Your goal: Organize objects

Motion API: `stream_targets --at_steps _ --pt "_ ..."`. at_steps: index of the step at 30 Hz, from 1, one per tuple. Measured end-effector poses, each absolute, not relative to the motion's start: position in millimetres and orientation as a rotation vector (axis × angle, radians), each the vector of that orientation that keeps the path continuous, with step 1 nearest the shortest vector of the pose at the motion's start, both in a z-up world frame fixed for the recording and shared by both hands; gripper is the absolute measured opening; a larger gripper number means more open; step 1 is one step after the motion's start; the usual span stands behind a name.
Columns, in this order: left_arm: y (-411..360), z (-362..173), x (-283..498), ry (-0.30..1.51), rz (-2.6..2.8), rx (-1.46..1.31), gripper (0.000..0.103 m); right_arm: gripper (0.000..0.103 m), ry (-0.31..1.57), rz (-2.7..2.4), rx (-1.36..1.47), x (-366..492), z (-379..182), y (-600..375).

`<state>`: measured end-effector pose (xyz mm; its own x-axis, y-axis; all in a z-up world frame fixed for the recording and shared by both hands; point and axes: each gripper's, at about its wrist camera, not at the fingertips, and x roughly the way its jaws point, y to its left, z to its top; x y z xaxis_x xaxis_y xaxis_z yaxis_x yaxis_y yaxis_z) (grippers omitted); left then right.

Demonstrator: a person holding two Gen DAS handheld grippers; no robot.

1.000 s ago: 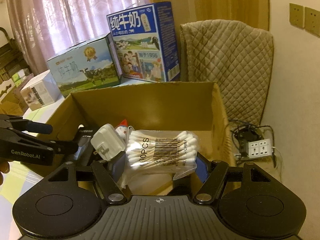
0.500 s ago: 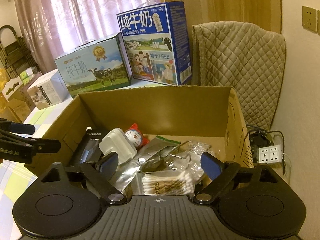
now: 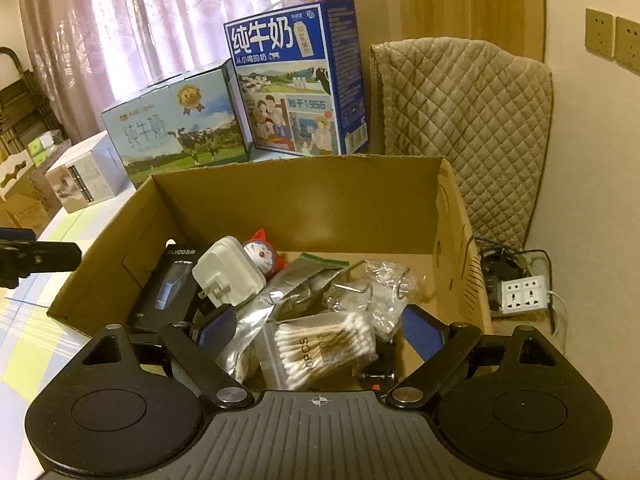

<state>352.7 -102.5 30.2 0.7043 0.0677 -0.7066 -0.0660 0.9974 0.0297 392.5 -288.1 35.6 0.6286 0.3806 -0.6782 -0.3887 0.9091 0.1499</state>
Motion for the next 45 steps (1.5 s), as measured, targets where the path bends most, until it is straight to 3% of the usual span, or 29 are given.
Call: stream_targets --at_steps 24,45 --pt "-33.3 53.9 233.9 0.729 0.073 -0.052 0.102 0.087 0.683 0.391 -0.090 275.0 69.6 -229.4" --pt "41.6 33.7 87.6 0.827 0.186 -0.112 0.102 0.087 0.782 0.588 -0.068 148.2 60.0 -136.5"
